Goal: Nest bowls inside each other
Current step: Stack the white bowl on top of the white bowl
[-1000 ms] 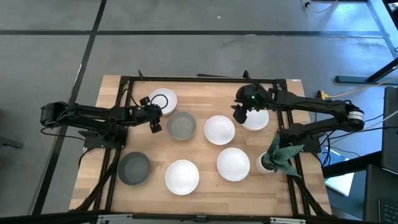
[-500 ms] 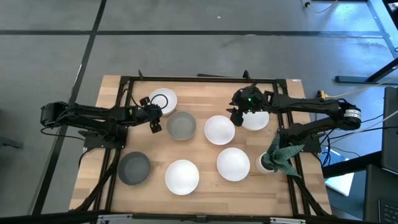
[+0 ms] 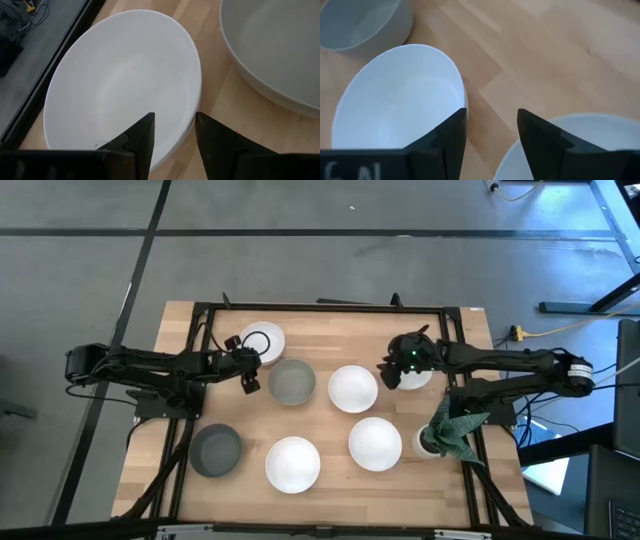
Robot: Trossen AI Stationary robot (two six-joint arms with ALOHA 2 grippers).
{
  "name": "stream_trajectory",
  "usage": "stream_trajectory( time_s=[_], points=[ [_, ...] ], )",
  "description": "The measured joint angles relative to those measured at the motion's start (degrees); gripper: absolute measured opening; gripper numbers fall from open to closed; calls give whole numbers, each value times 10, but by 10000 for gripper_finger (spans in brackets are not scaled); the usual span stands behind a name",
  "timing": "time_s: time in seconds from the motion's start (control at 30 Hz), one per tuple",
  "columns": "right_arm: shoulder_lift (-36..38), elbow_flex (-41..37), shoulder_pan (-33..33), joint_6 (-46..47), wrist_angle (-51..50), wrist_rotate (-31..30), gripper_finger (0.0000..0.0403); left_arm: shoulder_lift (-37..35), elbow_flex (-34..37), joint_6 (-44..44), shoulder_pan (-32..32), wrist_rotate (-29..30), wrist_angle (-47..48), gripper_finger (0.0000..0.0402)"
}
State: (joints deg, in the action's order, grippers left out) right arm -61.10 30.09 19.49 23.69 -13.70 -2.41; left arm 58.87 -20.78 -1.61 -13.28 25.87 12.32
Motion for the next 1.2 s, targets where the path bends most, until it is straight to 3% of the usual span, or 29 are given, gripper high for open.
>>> stream_trajectory(
  time_s=[0.23,0.43,0.93,1.2],
  points=[
    [22,53,0,102,-138,-18,177,0,0,0,0,0,0,135],
    [9,109,0,108,-245,-55,177,0,0,0,0,2,-2,135],
    [-65,106,-22,101,-262,49,177,0,0,-1,0,3,-4,135],
    [-91,106,-48,92,-265,36,177,0,0,-1,0,3,-4,135]
  ],
)
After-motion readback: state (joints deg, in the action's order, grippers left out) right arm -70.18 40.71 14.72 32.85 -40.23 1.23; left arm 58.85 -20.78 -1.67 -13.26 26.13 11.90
